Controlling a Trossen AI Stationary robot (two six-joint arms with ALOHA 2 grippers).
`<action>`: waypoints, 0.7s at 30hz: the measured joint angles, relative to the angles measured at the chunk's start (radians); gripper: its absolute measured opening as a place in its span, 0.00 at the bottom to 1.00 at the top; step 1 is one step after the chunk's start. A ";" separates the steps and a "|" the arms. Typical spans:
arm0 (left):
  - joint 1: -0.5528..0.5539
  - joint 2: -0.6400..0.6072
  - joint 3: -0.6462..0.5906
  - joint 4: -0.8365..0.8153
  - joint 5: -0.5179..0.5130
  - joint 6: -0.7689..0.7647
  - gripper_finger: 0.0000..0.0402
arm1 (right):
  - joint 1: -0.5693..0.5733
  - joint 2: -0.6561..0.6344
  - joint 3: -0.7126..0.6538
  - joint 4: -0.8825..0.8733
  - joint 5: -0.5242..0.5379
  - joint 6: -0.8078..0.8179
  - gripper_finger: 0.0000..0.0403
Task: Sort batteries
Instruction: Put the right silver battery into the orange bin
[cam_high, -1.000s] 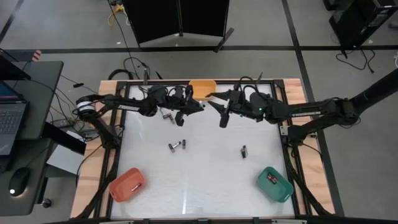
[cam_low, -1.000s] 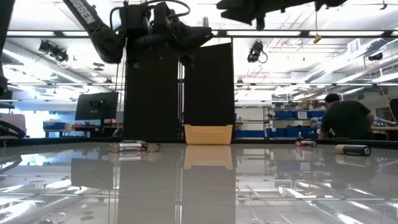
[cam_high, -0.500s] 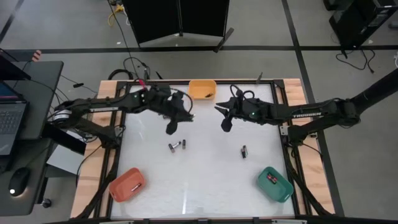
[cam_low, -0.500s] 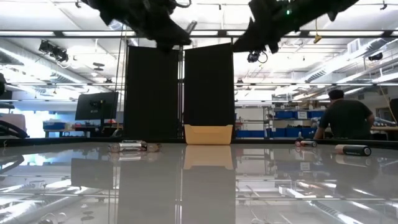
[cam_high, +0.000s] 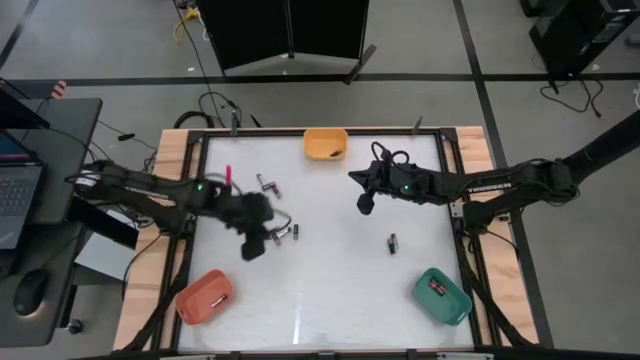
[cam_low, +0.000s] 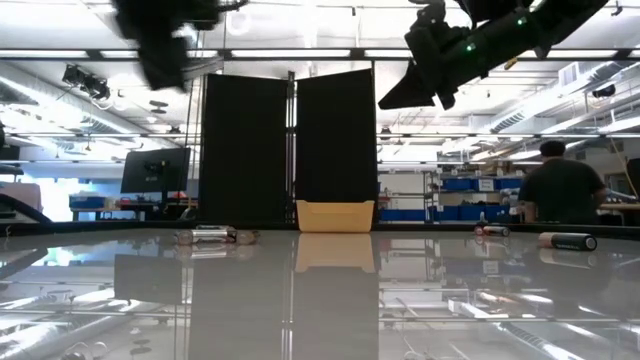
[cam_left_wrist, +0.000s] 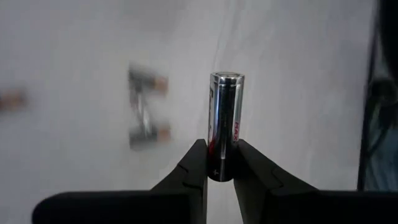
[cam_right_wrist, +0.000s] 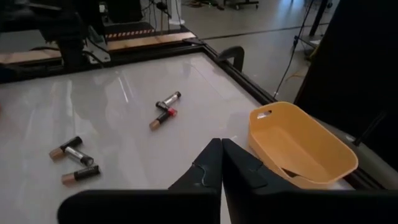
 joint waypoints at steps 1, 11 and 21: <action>-0.037 -0.004 0.000 -0.036 -0.016 -0.048 0.13 | 0.002 0.000 -0.001 0.004 0.000 0.004 0.02; -0.460 -0.011 -0.038 -0.208 -0.055 -0.577 0.13 | 0.022 0.000 -0.003 0.005 0.000 0.008 0.03; -0.831 -0.005 -0.171 -0.065 -0.172 -1.094 0.13 | 0.024 0.000 -0.003 0.005 0.000 0.015 0.04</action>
